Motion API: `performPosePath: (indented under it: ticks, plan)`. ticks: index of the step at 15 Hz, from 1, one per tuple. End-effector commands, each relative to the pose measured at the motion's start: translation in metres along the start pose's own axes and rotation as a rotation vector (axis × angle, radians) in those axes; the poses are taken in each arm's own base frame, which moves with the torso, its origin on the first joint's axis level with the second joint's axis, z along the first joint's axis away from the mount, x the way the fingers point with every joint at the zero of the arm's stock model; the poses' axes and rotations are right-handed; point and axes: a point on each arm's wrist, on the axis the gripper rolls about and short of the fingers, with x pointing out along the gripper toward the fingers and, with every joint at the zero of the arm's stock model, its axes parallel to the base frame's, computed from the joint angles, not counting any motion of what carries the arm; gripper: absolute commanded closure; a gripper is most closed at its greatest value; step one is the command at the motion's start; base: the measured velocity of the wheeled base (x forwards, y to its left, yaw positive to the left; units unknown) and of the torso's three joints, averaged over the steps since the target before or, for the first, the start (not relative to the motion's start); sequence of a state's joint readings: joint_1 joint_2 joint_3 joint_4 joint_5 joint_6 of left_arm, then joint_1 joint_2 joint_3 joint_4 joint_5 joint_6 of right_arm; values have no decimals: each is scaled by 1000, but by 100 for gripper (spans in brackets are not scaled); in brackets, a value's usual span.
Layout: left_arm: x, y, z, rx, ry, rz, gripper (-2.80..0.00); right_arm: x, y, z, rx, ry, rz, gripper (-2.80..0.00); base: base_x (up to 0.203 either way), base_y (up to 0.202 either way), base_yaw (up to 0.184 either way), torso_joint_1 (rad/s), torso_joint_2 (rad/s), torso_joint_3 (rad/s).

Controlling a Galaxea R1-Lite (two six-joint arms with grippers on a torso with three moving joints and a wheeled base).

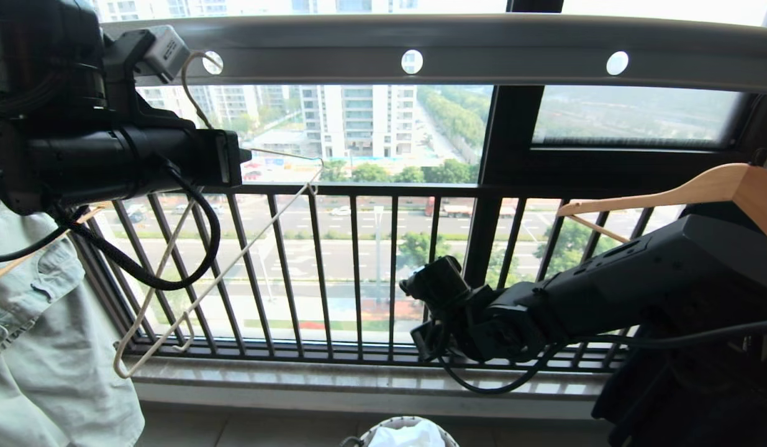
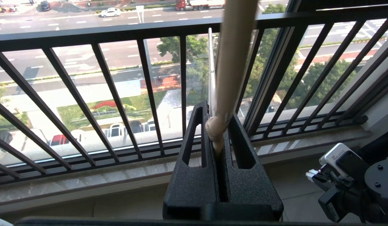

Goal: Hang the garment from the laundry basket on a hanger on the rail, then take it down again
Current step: Hang the clothes rack on the clothesline

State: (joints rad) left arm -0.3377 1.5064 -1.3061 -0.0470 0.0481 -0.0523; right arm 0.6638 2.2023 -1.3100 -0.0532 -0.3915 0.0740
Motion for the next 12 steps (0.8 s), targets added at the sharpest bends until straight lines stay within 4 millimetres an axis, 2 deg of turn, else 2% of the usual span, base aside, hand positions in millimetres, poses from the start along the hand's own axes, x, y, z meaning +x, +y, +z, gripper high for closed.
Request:
performPosePath:
  ticks: [1,3,12]
  plan:
    - [14,0,-4,1,23,2,0,0,0,0,0,-2,-2,0,0,0,0,0,0,0]
    - [21,0,-9,2,44,4,0,-1,1,0,-1,-2,0,0,0,0,0,0,0,0]
    - [32,0,-18,4,87,9,0,0,1,0,-1,1,3,0,0,0,0,0,0,0]
